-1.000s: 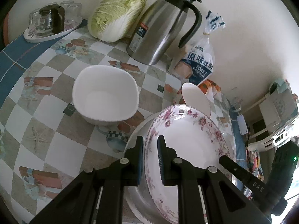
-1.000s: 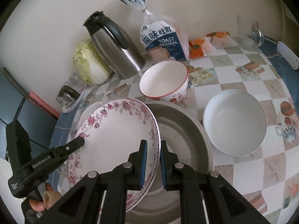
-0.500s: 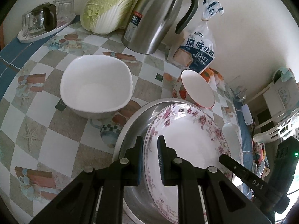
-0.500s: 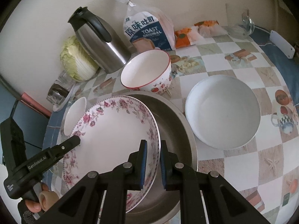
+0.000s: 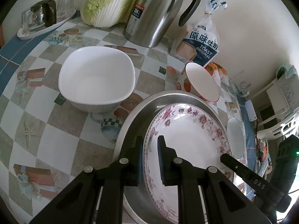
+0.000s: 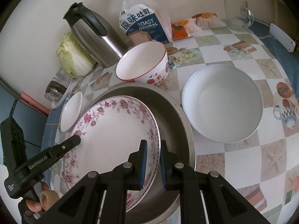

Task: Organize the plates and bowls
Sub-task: 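Lower the floral plate into the steel basin with the right gripper, then open the right gripper and withdraw it from the plate, then move the right gripper to the red-rimmed white bowl rim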

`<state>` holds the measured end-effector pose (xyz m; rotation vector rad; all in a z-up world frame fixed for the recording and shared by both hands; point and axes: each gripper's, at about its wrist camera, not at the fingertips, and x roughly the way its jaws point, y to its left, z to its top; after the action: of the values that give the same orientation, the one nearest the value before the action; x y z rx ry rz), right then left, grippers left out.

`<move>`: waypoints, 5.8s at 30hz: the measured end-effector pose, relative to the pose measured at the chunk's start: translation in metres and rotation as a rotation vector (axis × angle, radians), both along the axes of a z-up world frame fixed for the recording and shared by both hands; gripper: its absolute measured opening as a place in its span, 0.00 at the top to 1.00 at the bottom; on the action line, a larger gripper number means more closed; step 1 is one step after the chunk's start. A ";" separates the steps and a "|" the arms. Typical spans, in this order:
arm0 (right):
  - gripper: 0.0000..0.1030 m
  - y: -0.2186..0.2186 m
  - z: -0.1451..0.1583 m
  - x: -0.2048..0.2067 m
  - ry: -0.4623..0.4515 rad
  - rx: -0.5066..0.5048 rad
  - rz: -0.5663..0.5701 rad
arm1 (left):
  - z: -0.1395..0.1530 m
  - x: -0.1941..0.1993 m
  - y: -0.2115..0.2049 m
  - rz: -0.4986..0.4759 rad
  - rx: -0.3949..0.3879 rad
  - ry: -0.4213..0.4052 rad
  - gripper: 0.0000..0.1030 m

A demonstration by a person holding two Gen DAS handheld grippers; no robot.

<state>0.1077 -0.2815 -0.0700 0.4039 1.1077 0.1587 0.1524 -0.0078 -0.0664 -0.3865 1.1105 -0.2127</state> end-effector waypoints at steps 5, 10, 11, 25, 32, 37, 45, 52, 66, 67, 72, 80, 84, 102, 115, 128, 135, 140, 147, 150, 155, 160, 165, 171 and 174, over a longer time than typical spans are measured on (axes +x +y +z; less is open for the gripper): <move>0.87 -0.002 -0.002 0.001 0.009 0.003 -0.007 | -0.002 0.000 -0.004 -0.013 0.014 0.009 0.85; 0.87 -0.003 -0.004 0.001 0.018 0.000 -0.012 | -0.006 0.000 -0.007 -0.019 0.024 0.019 0.85; 0.87 -0.003 -0.004 0.001 0.018 0.000 -0.013 | -0.007 0.000 -0.007 -0.021 0.026 0.021 0.85; 0.87 0.005 -0.008 0.005 0.038 -0.027 -0.003 | -0.015 0.001 -0.007 -0.016 0.043 0.050 0.85; 0.87 0.006 -0.010 0.006 0.044 -0.045 0.003 | -0.016 0.002 -0.007 -0.013 0.049 0.072 0.85; 0.87 0.006 -0.010 0.006 0.044 -0.050 0.008 | -0.016 0.001 -0.005 -0.005 0.046 0.083 0.85; 0.86 0.011 -0.008 0.005 0.041 -0.099 0.023 | -0.016 0.001 -0.006 -0.003 0.046 0.083 0.85; 0.84 0.016 -0.009 0.005 0.041 -0.130 0.048 | -0.015 0.001 -0.004 0.011 0.055 0.092 0.85; 0.84 0.022 -0.003 0.006 0.018 -0.191 0.046 | -0.015 0.002 -0.006 0.010 0.062 0.085 0.85; 0.84 0.022 -0.002 0.006 0.015 -0.195 0.046 | -0.014 0.002 -0.007 0.009 0.067 0.081 0.84; 0.84 0.023 0.005 0.005 -0.005 -0.214 0.045 | -0.007 0.001 -0.008 0.004 0.101 0.054 0.84; 0.84 0.023 0.025 0.000 -0.058 -0.237 0.035 | 0.018 -0.005 -0.014 -0.012 0.124 -0.025 0.70; 0.82 0.024 0.031 -0.002 -0.073 -0.251 0.037 | 0.029 -0.009 -0.018 -0.023 0.138 -0.063 0.56; 0.25 0.031 0.041 -0.008 -0.137 -0.302 0.056 | 0.031 -0.012 -0.011 0.061 0.262 -0.076 0.12; 0.04 0.025 0.039 -0.008 -0.141 -0.281 0.038 | 0.026 -0.013 -0.016 0.065 0.305 -0.078 0.10; 0.00 0.018 0.038 -0.008 -0.135 -0.261 0.022 | 0.025 -0.013 -0.019 0.057 0.310 -0.072 0.10; 0.00 0.007 0.047 -0.011 -0.169 -0.234 -0.027 | 0.033 -0.011 -0.017 0.055 0.275 -0.108 0.10; 0.00 -0.003 0.053 -0.012 -0.184 -0.203 -0.064 | 0.041 -0.002 -0.015 0.055 0.275 -0.134 0.10; 0.00 -0.011 0.053 -0.009 -0.180 -0.190 -0.075 | 0.059 0.019 -0.017 -0.026 0.299 -0.161 0.10; 0.00 -0.011 0.051 -0.006 -0.170 -0.189 -0.065 | 0.068 0.029 -0.014 -0.052 0.273 -0.155 0.10; 0.00 -0.010 0.050 -0.001 -0.176 -0.164 -0.065 | 0.076 0.043 -0.018 -0.097 0.237 -0.127 0.10; 0.00 -0.008 0.050 0.005 -0.185 -0.180 -0.058 | 0.080 0.053 -0.026 -0.140 0.248 -0.148 0.10; 0.00 -0.011 0.051 0.015 -0.191 -0.159 -0.071 | 0.084 0.065 -0.031 -0.173 0.236 -0.162 0.10; 0.00 -0.013 0.057 0.032 -0.208 -0.139 -0.076 | 0.093 0.085 -0.040 -0.190 0.277 -0.181 0.10; 0.00 -0.011 0.063 0.045 -0.205 -0.154 -0.070 | 0.097 0.096 -0.042 -0.190 0.282 -0.172 0.09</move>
<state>0.1524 -0.2925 -0.0074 0.2820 0.8960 0.0508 0.2483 -0.0499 0.0306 -0.0104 0.9900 -0.2483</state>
